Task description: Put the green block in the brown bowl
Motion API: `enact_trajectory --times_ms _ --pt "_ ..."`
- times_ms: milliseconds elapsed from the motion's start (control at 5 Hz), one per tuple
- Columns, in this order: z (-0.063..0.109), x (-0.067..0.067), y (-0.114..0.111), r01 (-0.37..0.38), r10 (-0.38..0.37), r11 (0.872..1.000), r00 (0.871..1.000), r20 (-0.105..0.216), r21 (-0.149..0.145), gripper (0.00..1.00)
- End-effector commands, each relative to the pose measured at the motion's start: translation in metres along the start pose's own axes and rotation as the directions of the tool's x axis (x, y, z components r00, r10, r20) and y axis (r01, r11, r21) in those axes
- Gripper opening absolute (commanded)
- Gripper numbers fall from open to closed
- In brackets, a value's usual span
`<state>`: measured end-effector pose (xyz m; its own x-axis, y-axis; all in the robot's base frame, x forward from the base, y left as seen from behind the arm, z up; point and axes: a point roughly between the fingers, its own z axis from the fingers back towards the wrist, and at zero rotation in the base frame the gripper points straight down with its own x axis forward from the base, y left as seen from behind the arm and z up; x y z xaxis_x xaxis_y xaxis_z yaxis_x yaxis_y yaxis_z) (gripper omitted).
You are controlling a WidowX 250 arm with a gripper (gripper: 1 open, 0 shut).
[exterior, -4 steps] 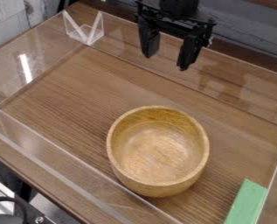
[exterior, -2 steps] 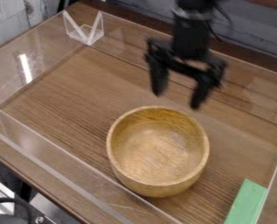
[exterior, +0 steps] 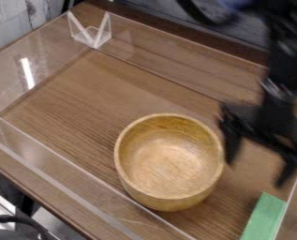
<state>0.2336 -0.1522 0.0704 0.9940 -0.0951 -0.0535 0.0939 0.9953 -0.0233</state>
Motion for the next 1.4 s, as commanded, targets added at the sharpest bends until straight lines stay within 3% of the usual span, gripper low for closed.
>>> enact_trajectory --times_ms 0,400,1200 --pt "-0.001 0.001 0.001 -0.010 0.011 1.000 0.997 0.072 -0.025 1.00" --pt "-0.019 0.003 -0.004 0.002 0.001 0.999 0.996 0.093 -0.032 1.00" --pt "-0.026 0.006 -0.002 0.006 -0.001 0.999 0.994 0.111 -0.050 1.00"
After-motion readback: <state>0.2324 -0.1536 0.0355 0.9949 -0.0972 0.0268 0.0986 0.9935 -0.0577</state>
